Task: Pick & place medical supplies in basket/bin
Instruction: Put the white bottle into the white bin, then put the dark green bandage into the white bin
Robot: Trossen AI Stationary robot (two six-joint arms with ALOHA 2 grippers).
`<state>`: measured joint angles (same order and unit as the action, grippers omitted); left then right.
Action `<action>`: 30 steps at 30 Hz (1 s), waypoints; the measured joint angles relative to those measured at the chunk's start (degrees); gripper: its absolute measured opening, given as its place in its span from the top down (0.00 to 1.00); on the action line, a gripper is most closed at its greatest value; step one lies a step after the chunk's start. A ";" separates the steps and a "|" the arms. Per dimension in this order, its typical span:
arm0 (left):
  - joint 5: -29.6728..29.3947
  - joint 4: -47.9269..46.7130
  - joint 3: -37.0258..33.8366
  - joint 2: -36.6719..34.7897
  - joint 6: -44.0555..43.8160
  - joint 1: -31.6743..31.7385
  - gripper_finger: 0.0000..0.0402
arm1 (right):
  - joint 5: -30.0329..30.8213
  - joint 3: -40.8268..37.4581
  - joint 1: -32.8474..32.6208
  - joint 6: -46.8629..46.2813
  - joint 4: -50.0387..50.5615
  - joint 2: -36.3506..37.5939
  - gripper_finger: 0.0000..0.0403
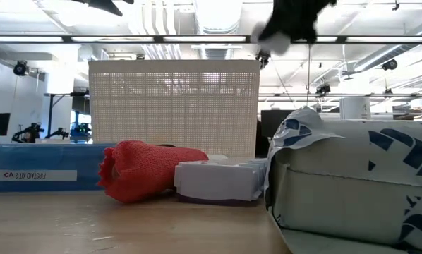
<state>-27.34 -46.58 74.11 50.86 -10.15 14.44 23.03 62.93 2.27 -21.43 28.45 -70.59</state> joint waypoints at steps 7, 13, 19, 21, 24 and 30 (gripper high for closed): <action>5.15 -0.57 0.00 -0.36 -3.55 -0.02 0.26 | -13.74 12.38 14.86 -1.08 -3.16 -8.52 0.51; 15.48 -3.55 -0.74 -0.01 -10.57 -0.94 0.26 | -38.94 29.89 21.17 1.68 7.06 -27.39 0.51; 21.43 -5.03 -5.47 -0.04 -16.52 -4.85 0.26 | -39.87 46.88 19.76 12.72 22.57 -36.42 0.49; 21.48 -5.03 -7.91 0.00 -17.55 -6.60 0.26 | -37.73 51.08 19.20 15.73 27.35 -37.87 0.46; 21.86 -4.61 -11.87 0.01 -18.66 -8.65 0.26 | -30.79 55.14 18.49 17.96 31.67 -38.51 0.36; 21.71 -0.55 -19.51 0.40 -20.44 -11.88 0.26 | -15.89 57.61 16.67 23.80 35.31 -37.35 0.14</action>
<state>-5.63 -47.13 54.60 51.26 -30.59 2.56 7.14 120.53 18.94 2.37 63.76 -107.94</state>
